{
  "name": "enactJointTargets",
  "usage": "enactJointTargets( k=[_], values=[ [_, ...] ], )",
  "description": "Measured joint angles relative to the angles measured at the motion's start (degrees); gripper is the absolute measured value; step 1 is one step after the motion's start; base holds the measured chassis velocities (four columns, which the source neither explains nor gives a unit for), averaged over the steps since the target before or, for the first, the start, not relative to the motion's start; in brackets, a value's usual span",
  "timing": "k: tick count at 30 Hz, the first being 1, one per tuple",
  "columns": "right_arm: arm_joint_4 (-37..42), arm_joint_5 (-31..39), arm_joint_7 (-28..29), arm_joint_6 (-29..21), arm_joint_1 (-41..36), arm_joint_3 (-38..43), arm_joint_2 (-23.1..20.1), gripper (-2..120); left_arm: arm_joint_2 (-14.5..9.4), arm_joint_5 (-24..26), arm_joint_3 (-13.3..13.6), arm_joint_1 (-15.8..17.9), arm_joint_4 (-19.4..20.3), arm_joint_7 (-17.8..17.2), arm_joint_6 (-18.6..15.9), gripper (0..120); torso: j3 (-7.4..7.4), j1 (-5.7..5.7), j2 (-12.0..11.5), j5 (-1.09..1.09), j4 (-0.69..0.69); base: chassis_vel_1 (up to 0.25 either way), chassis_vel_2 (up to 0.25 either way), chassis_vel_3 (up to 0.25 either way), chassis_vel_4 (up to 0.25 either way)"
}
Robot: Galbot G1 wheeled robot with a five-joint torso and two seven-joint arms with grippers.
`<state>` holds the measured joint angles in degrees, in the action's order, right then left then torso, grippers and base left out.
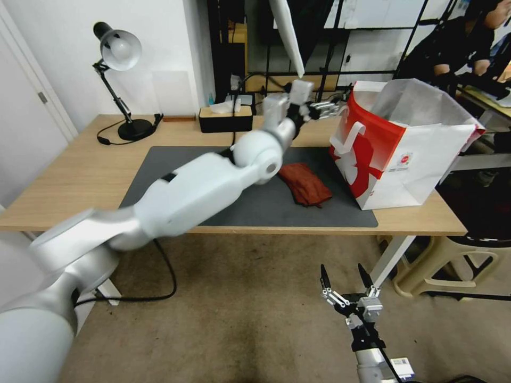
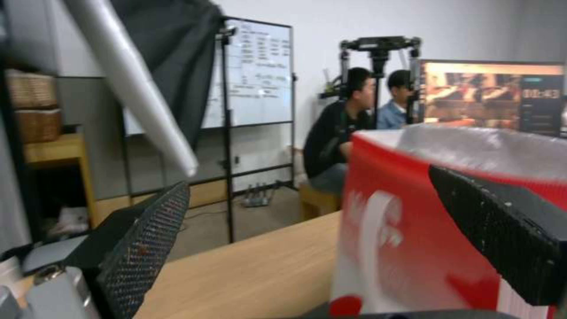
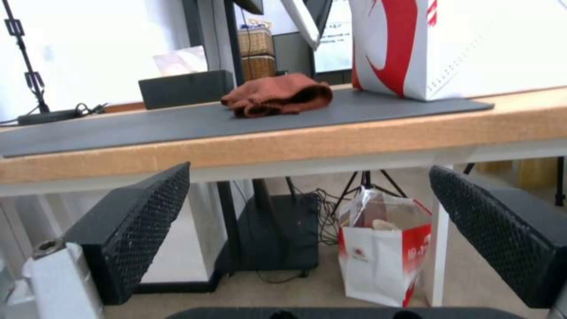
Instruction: Sweep shrimp from table into container with towel, then put container into takeout bag.
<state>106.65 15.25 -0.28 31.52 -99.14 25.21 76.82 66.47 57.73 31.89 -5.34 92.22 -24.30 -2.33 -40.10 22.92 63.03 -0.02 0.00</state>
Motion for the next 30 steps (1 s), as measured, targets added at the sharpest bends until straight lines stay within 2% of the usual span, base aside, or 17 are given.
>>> enactJointTargets(
  k=[5, 7, 8, 11, 12, 13, 14, 15, 16, 18, 19, 20, 22, 23, 26, 28, 30],
  values=[
    [1.13, -0.11, 0.09, -0.17, -0.67, 0.44, 0.16, 100, -5.12, -4.52, -3.45, -7.65, 5.69, -0.84, 1.22, 100, 0.00, 0.00, 0.00, 0.00, 0.00, 0.000, 0.000, 0.000, 0.000],
    [2.02, -0.13, 0.12, -0.25, -1.40, 0.78, 0.23, 100, -9.70, -8.15, -7.75, -16.14, 10.70, -0.91, 2.00, 100, 0.00, 0.00, 0.00, -0.01, 0.03, 0.000, 0.000, 0.000, 0.000],
    [2.02, -0.13, 0.12, -0.25, -1.40, 0.78, 0.23, 100, -9.70, -8.15, -7.75, -16.14, 10.70, -0.91, 2.00, 100, 0.00, 0.00, 0.00, -0.01, 0.03, 0.000, 0.000, 0.000, 0.000],
    [3.24, -0.14, 0.14, -0.34, -2.26, 0.91, 0.21, 100, -13.56, -12.69, -15.07, -26.95, 15.98, -0.45, 3.04, 100, 0.01, -0.01, 0.00, 0.02, 0.01, 0.000, 0.000, 0.000, 0.000],
    [3.24, -0.14, 0.14, -0.34, -2.26, 0.91, 0.21, 100, -13.56, -12.69, -15.07, -26.95, 15.98, -0.45, 3.04, 100, 0.01, -0.01, 0.00, 0.02, 0.01, 0.000, 0.000, 0.000, 0.000],
    [3.96, -0.14, 0.16, -0.61, -2.63, 0.83, 0.21, 100, -14.57, -15.24, -19.24, -32.47, 17.97, 0.18, 3.59, 100, 0.01, -0.01, 0.00, 0.01, 0.02, 0.000, 0.000, 0.000, 0.000],
    [4.15, -0.14, 0.16, -0.72, -2.70, 0.79, 0.19, 100, -14.76, -15.96, -20.45, -34.05, 18.52, 0.41, 3.76, 100, 0.01, -0.01, 0.00, 0.00, 0.00, 0.000, 0.000, 0.000, 0.000],
    [4.75, -0.32, 0.18, -0.96, -2.82, 0.58, 0.18, 100, -15.21, -18.80, -24.85, -40.71, 20.46, 1.13, 4.67, 100, 0.01, -0.01, 0.01, 0.02, -0.01, 0.000, 0.000, 0.000, 0.000],
    [5.08, -0.55, 0.20, -1.12, -2.82, 0.49, 0.13, 100, -15.25, -20.97, -27.91, -45.78, 21.62, 1.69, 5.38, 100, 0.00, -0.01, 0.00, -0.02, 0.03, 0.000, 0.000, 0.000, 0.000],
    [5.19, -0.63, 0.23, -1.18, -2.81, 0.48, 0.10, 100, -15.18, -22.06, -29.32, -48.10, 22.11, 1.90, 5.83, 100, 0.00, -0.01, 0.00, -0.02, 0.03, 0.000, 0.000, 0.000, 0.000],
    [5.42, -0.78, 0.31, -1.24, -2.82, 0.47, 0.06, 100, -14.54, -25.06, -32.51, -54.01, 23.26, 2.19, 7.44, 100, 0.01, -0.01, 0.01, 0.05, 0.01, 0.000, 0.000, 0.000, 0.000],
    [5.42, -0.78, 0.31, -1.24, -2.82, 0.47, 0.06, 100, -14.54, -25.06, -32.51, -54.01, 23.26, 2.19, 7.44, 100, 0.01, -0.01, 0.01, 0.05, 0.01, 0.000, 0.000, 0.000, 0.000],
    [5.49, -0.88, 0.39, -1.24, -2.95, 0.51, 0.05, 100, -13.56, -27.65, -35.15, -59.55, 23.97, 2.43, 8.86, 100, 0.00, -0.01, 0.01, -0.01, 0.00, 0.000, 0.000, 0.000, 0.000],
    [5.51, -1.04, 0.45, -1.24, -3.07, 0.51, -0.03, 100, -11.94, -30.84, -38.16, -65.56, 24.64, 2.53, 11.10, 100, 0.00, -0.01, 0.01, 0.03, 0.02, 0.000, 0.000, 0.000, 0.000],
    [5.60, -1.12, 0.49, -1.23, -3.22, 0.50, -0.04, 100, -9.80, -34.08, -40.52, -70.30, 24.91, 2.51, 13.65, 100, 0.01, -0.01, 0.01, 0.02, 0.01, 0.000, 0.000, 0.000, 0.000],
    [6.05, -1.12, 0.67, -1.23, -3.41, 0.50, 0.00, 100, -5.67, -38.62, -43.71, -76.39, 24.88, 2.18, 17.47, 100, 0.01, -0.01, 0.01, 0.04, 0.00, 0.000, 0.000, 0.000, 0.000],
    [6.17, -1.10, 0.72, -1.25, -3.43, 0.53, 0.01, 100, -5.08, -39.20, -44.08, -77.26, 24.81, 2.08, 18.03, 100, 0.00, -0.01, 0.01, 0.03, 0.00, 0.000, 0.000, 0.000, 0.000]
  ],
)
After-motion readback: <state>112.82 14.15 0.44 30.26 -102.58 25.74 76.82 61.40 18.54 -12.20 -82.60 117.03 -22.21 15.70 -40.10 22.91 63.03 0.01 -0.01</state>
